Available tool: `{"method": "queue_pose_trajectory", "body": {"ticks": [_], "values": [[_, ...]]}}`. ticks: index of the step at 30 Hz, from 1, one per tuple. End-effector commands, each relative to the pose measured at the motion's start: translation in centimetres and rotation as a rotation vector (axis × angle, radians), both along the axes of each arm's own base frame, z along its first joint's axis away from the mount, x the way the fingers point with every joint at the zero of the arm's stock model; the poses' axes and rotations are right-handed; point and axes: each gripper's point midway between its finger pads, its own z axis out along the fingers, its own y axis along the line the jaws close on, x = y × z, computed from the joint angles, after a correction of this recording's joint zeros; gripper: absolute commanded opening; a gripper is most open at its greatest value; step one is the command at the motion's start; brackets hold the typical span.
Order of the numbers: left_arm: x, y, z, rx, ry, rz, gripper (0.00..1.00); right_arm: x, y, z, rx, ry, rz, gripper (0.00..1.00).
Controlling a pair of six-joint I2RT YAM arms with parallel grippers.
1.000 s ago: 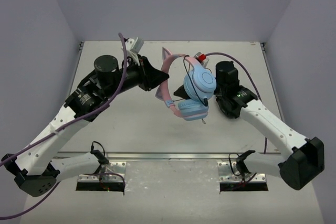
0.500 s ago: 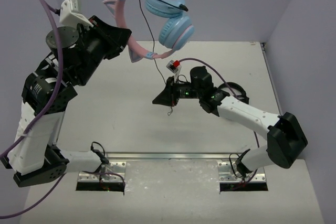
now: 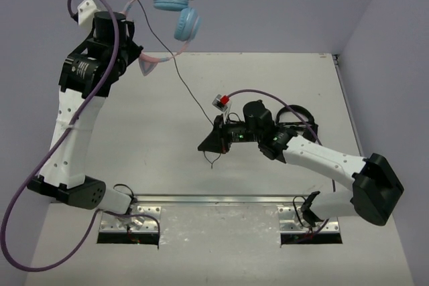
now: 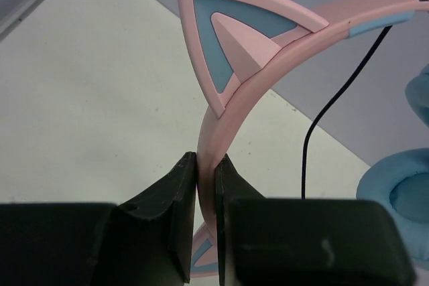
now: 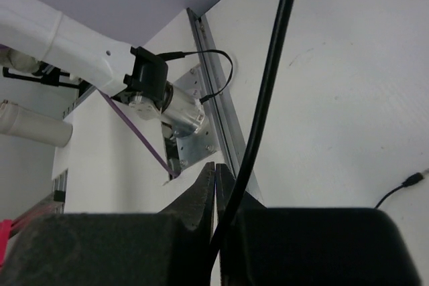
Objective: Wrap the headphones
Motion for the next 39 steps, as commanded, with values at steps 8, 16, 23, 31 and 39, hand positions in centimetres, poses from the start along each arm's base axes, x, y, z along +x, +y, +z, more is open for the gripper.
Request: {"method": "queue_pose_trajectory", "body": {"ticks": [8, 16, 23, 31, 39], "values": [[2.8, 3.5, -1.4, 0.053, -0.038, 0.143, 0.0, -1.8, 0.9, 3.6, -0.102, -0.174, 0.036, 0.01], [2.4, 6.5, -8.4, 0.169, 0.095, 0.262, 0.0, -1.0, 1.1, 11.6, -0.127, -0.384, 0.035, 0.01], [2.6, 2.2, -13.0, 0.241, 0.086, -0.081, 0.0, 2.1, 1.3, 15.4, -0.236, -0.562, 0.007, 0.01], [-3.2, -9.1, -17.7, 0.341, 0.129, -0.647, 0.0, 6.0, -0.2, 17.0, -0.396, -0.771, -0.072, 0.01], [-9.0, -11.2, -19.7, 0.269, 0.155, -0.867, 0.0, 8.6, -1.6, 16.8, -0.485, -0.869, -0.185, 0.01]]}}
